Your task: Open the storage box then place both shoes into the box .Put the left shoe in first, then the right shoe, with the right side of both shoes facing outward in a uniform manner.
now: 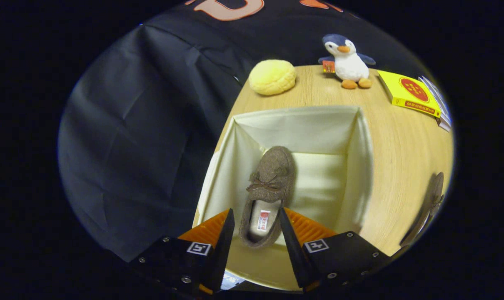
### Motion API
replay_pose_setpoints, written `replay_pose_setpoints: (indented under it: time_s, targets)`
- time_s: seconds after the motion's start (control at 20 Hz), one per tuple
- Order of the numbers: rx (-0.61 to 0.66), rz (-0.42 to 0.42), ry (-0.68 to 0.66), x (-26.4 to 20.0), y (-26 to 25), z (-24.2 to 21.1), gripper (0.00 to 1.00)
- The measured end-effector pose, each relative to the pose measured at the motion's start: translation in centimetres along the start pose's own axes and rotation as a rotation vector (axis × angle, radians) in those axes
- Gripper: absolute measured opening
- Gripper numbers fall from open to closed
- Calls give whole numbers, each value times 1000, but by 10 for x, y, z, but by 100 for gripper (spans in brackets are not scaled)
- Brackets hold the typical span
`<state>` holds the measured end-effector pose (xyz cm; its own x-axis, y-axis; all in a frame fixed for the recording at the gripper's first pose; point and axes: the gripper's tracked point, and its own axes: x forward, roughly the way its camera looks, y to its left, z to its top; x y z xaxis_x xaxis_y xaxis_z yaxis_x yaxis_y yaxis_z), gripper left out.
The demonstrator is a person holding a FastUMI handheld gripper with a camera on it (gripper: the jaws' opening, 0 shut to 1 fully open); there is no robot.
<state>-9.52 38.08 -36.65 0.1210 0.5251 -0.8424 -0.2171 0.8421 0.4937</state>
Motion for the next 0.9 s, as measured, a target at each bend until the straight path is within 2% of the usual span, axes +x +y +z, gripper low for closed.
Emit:
replay_pose_setpoints:
  time_s: [0.15, 0.35, 0.55, 0.65, 0.85, 0.9]
  targets:
    - [-41, -8, -95, -40, -28, 9, 84]
    - [-78, -63, -197, -80, -83, 7, 95]
    - [-85, -183, -214, -106, -163, -20, 96]
    - [-64, -243, -200, -110, -218, -31, 97]
    - [-24, -325, -195, -131, -283, -57, 97]
    - [-8, -342, -187, -141, -285, -73, 97]
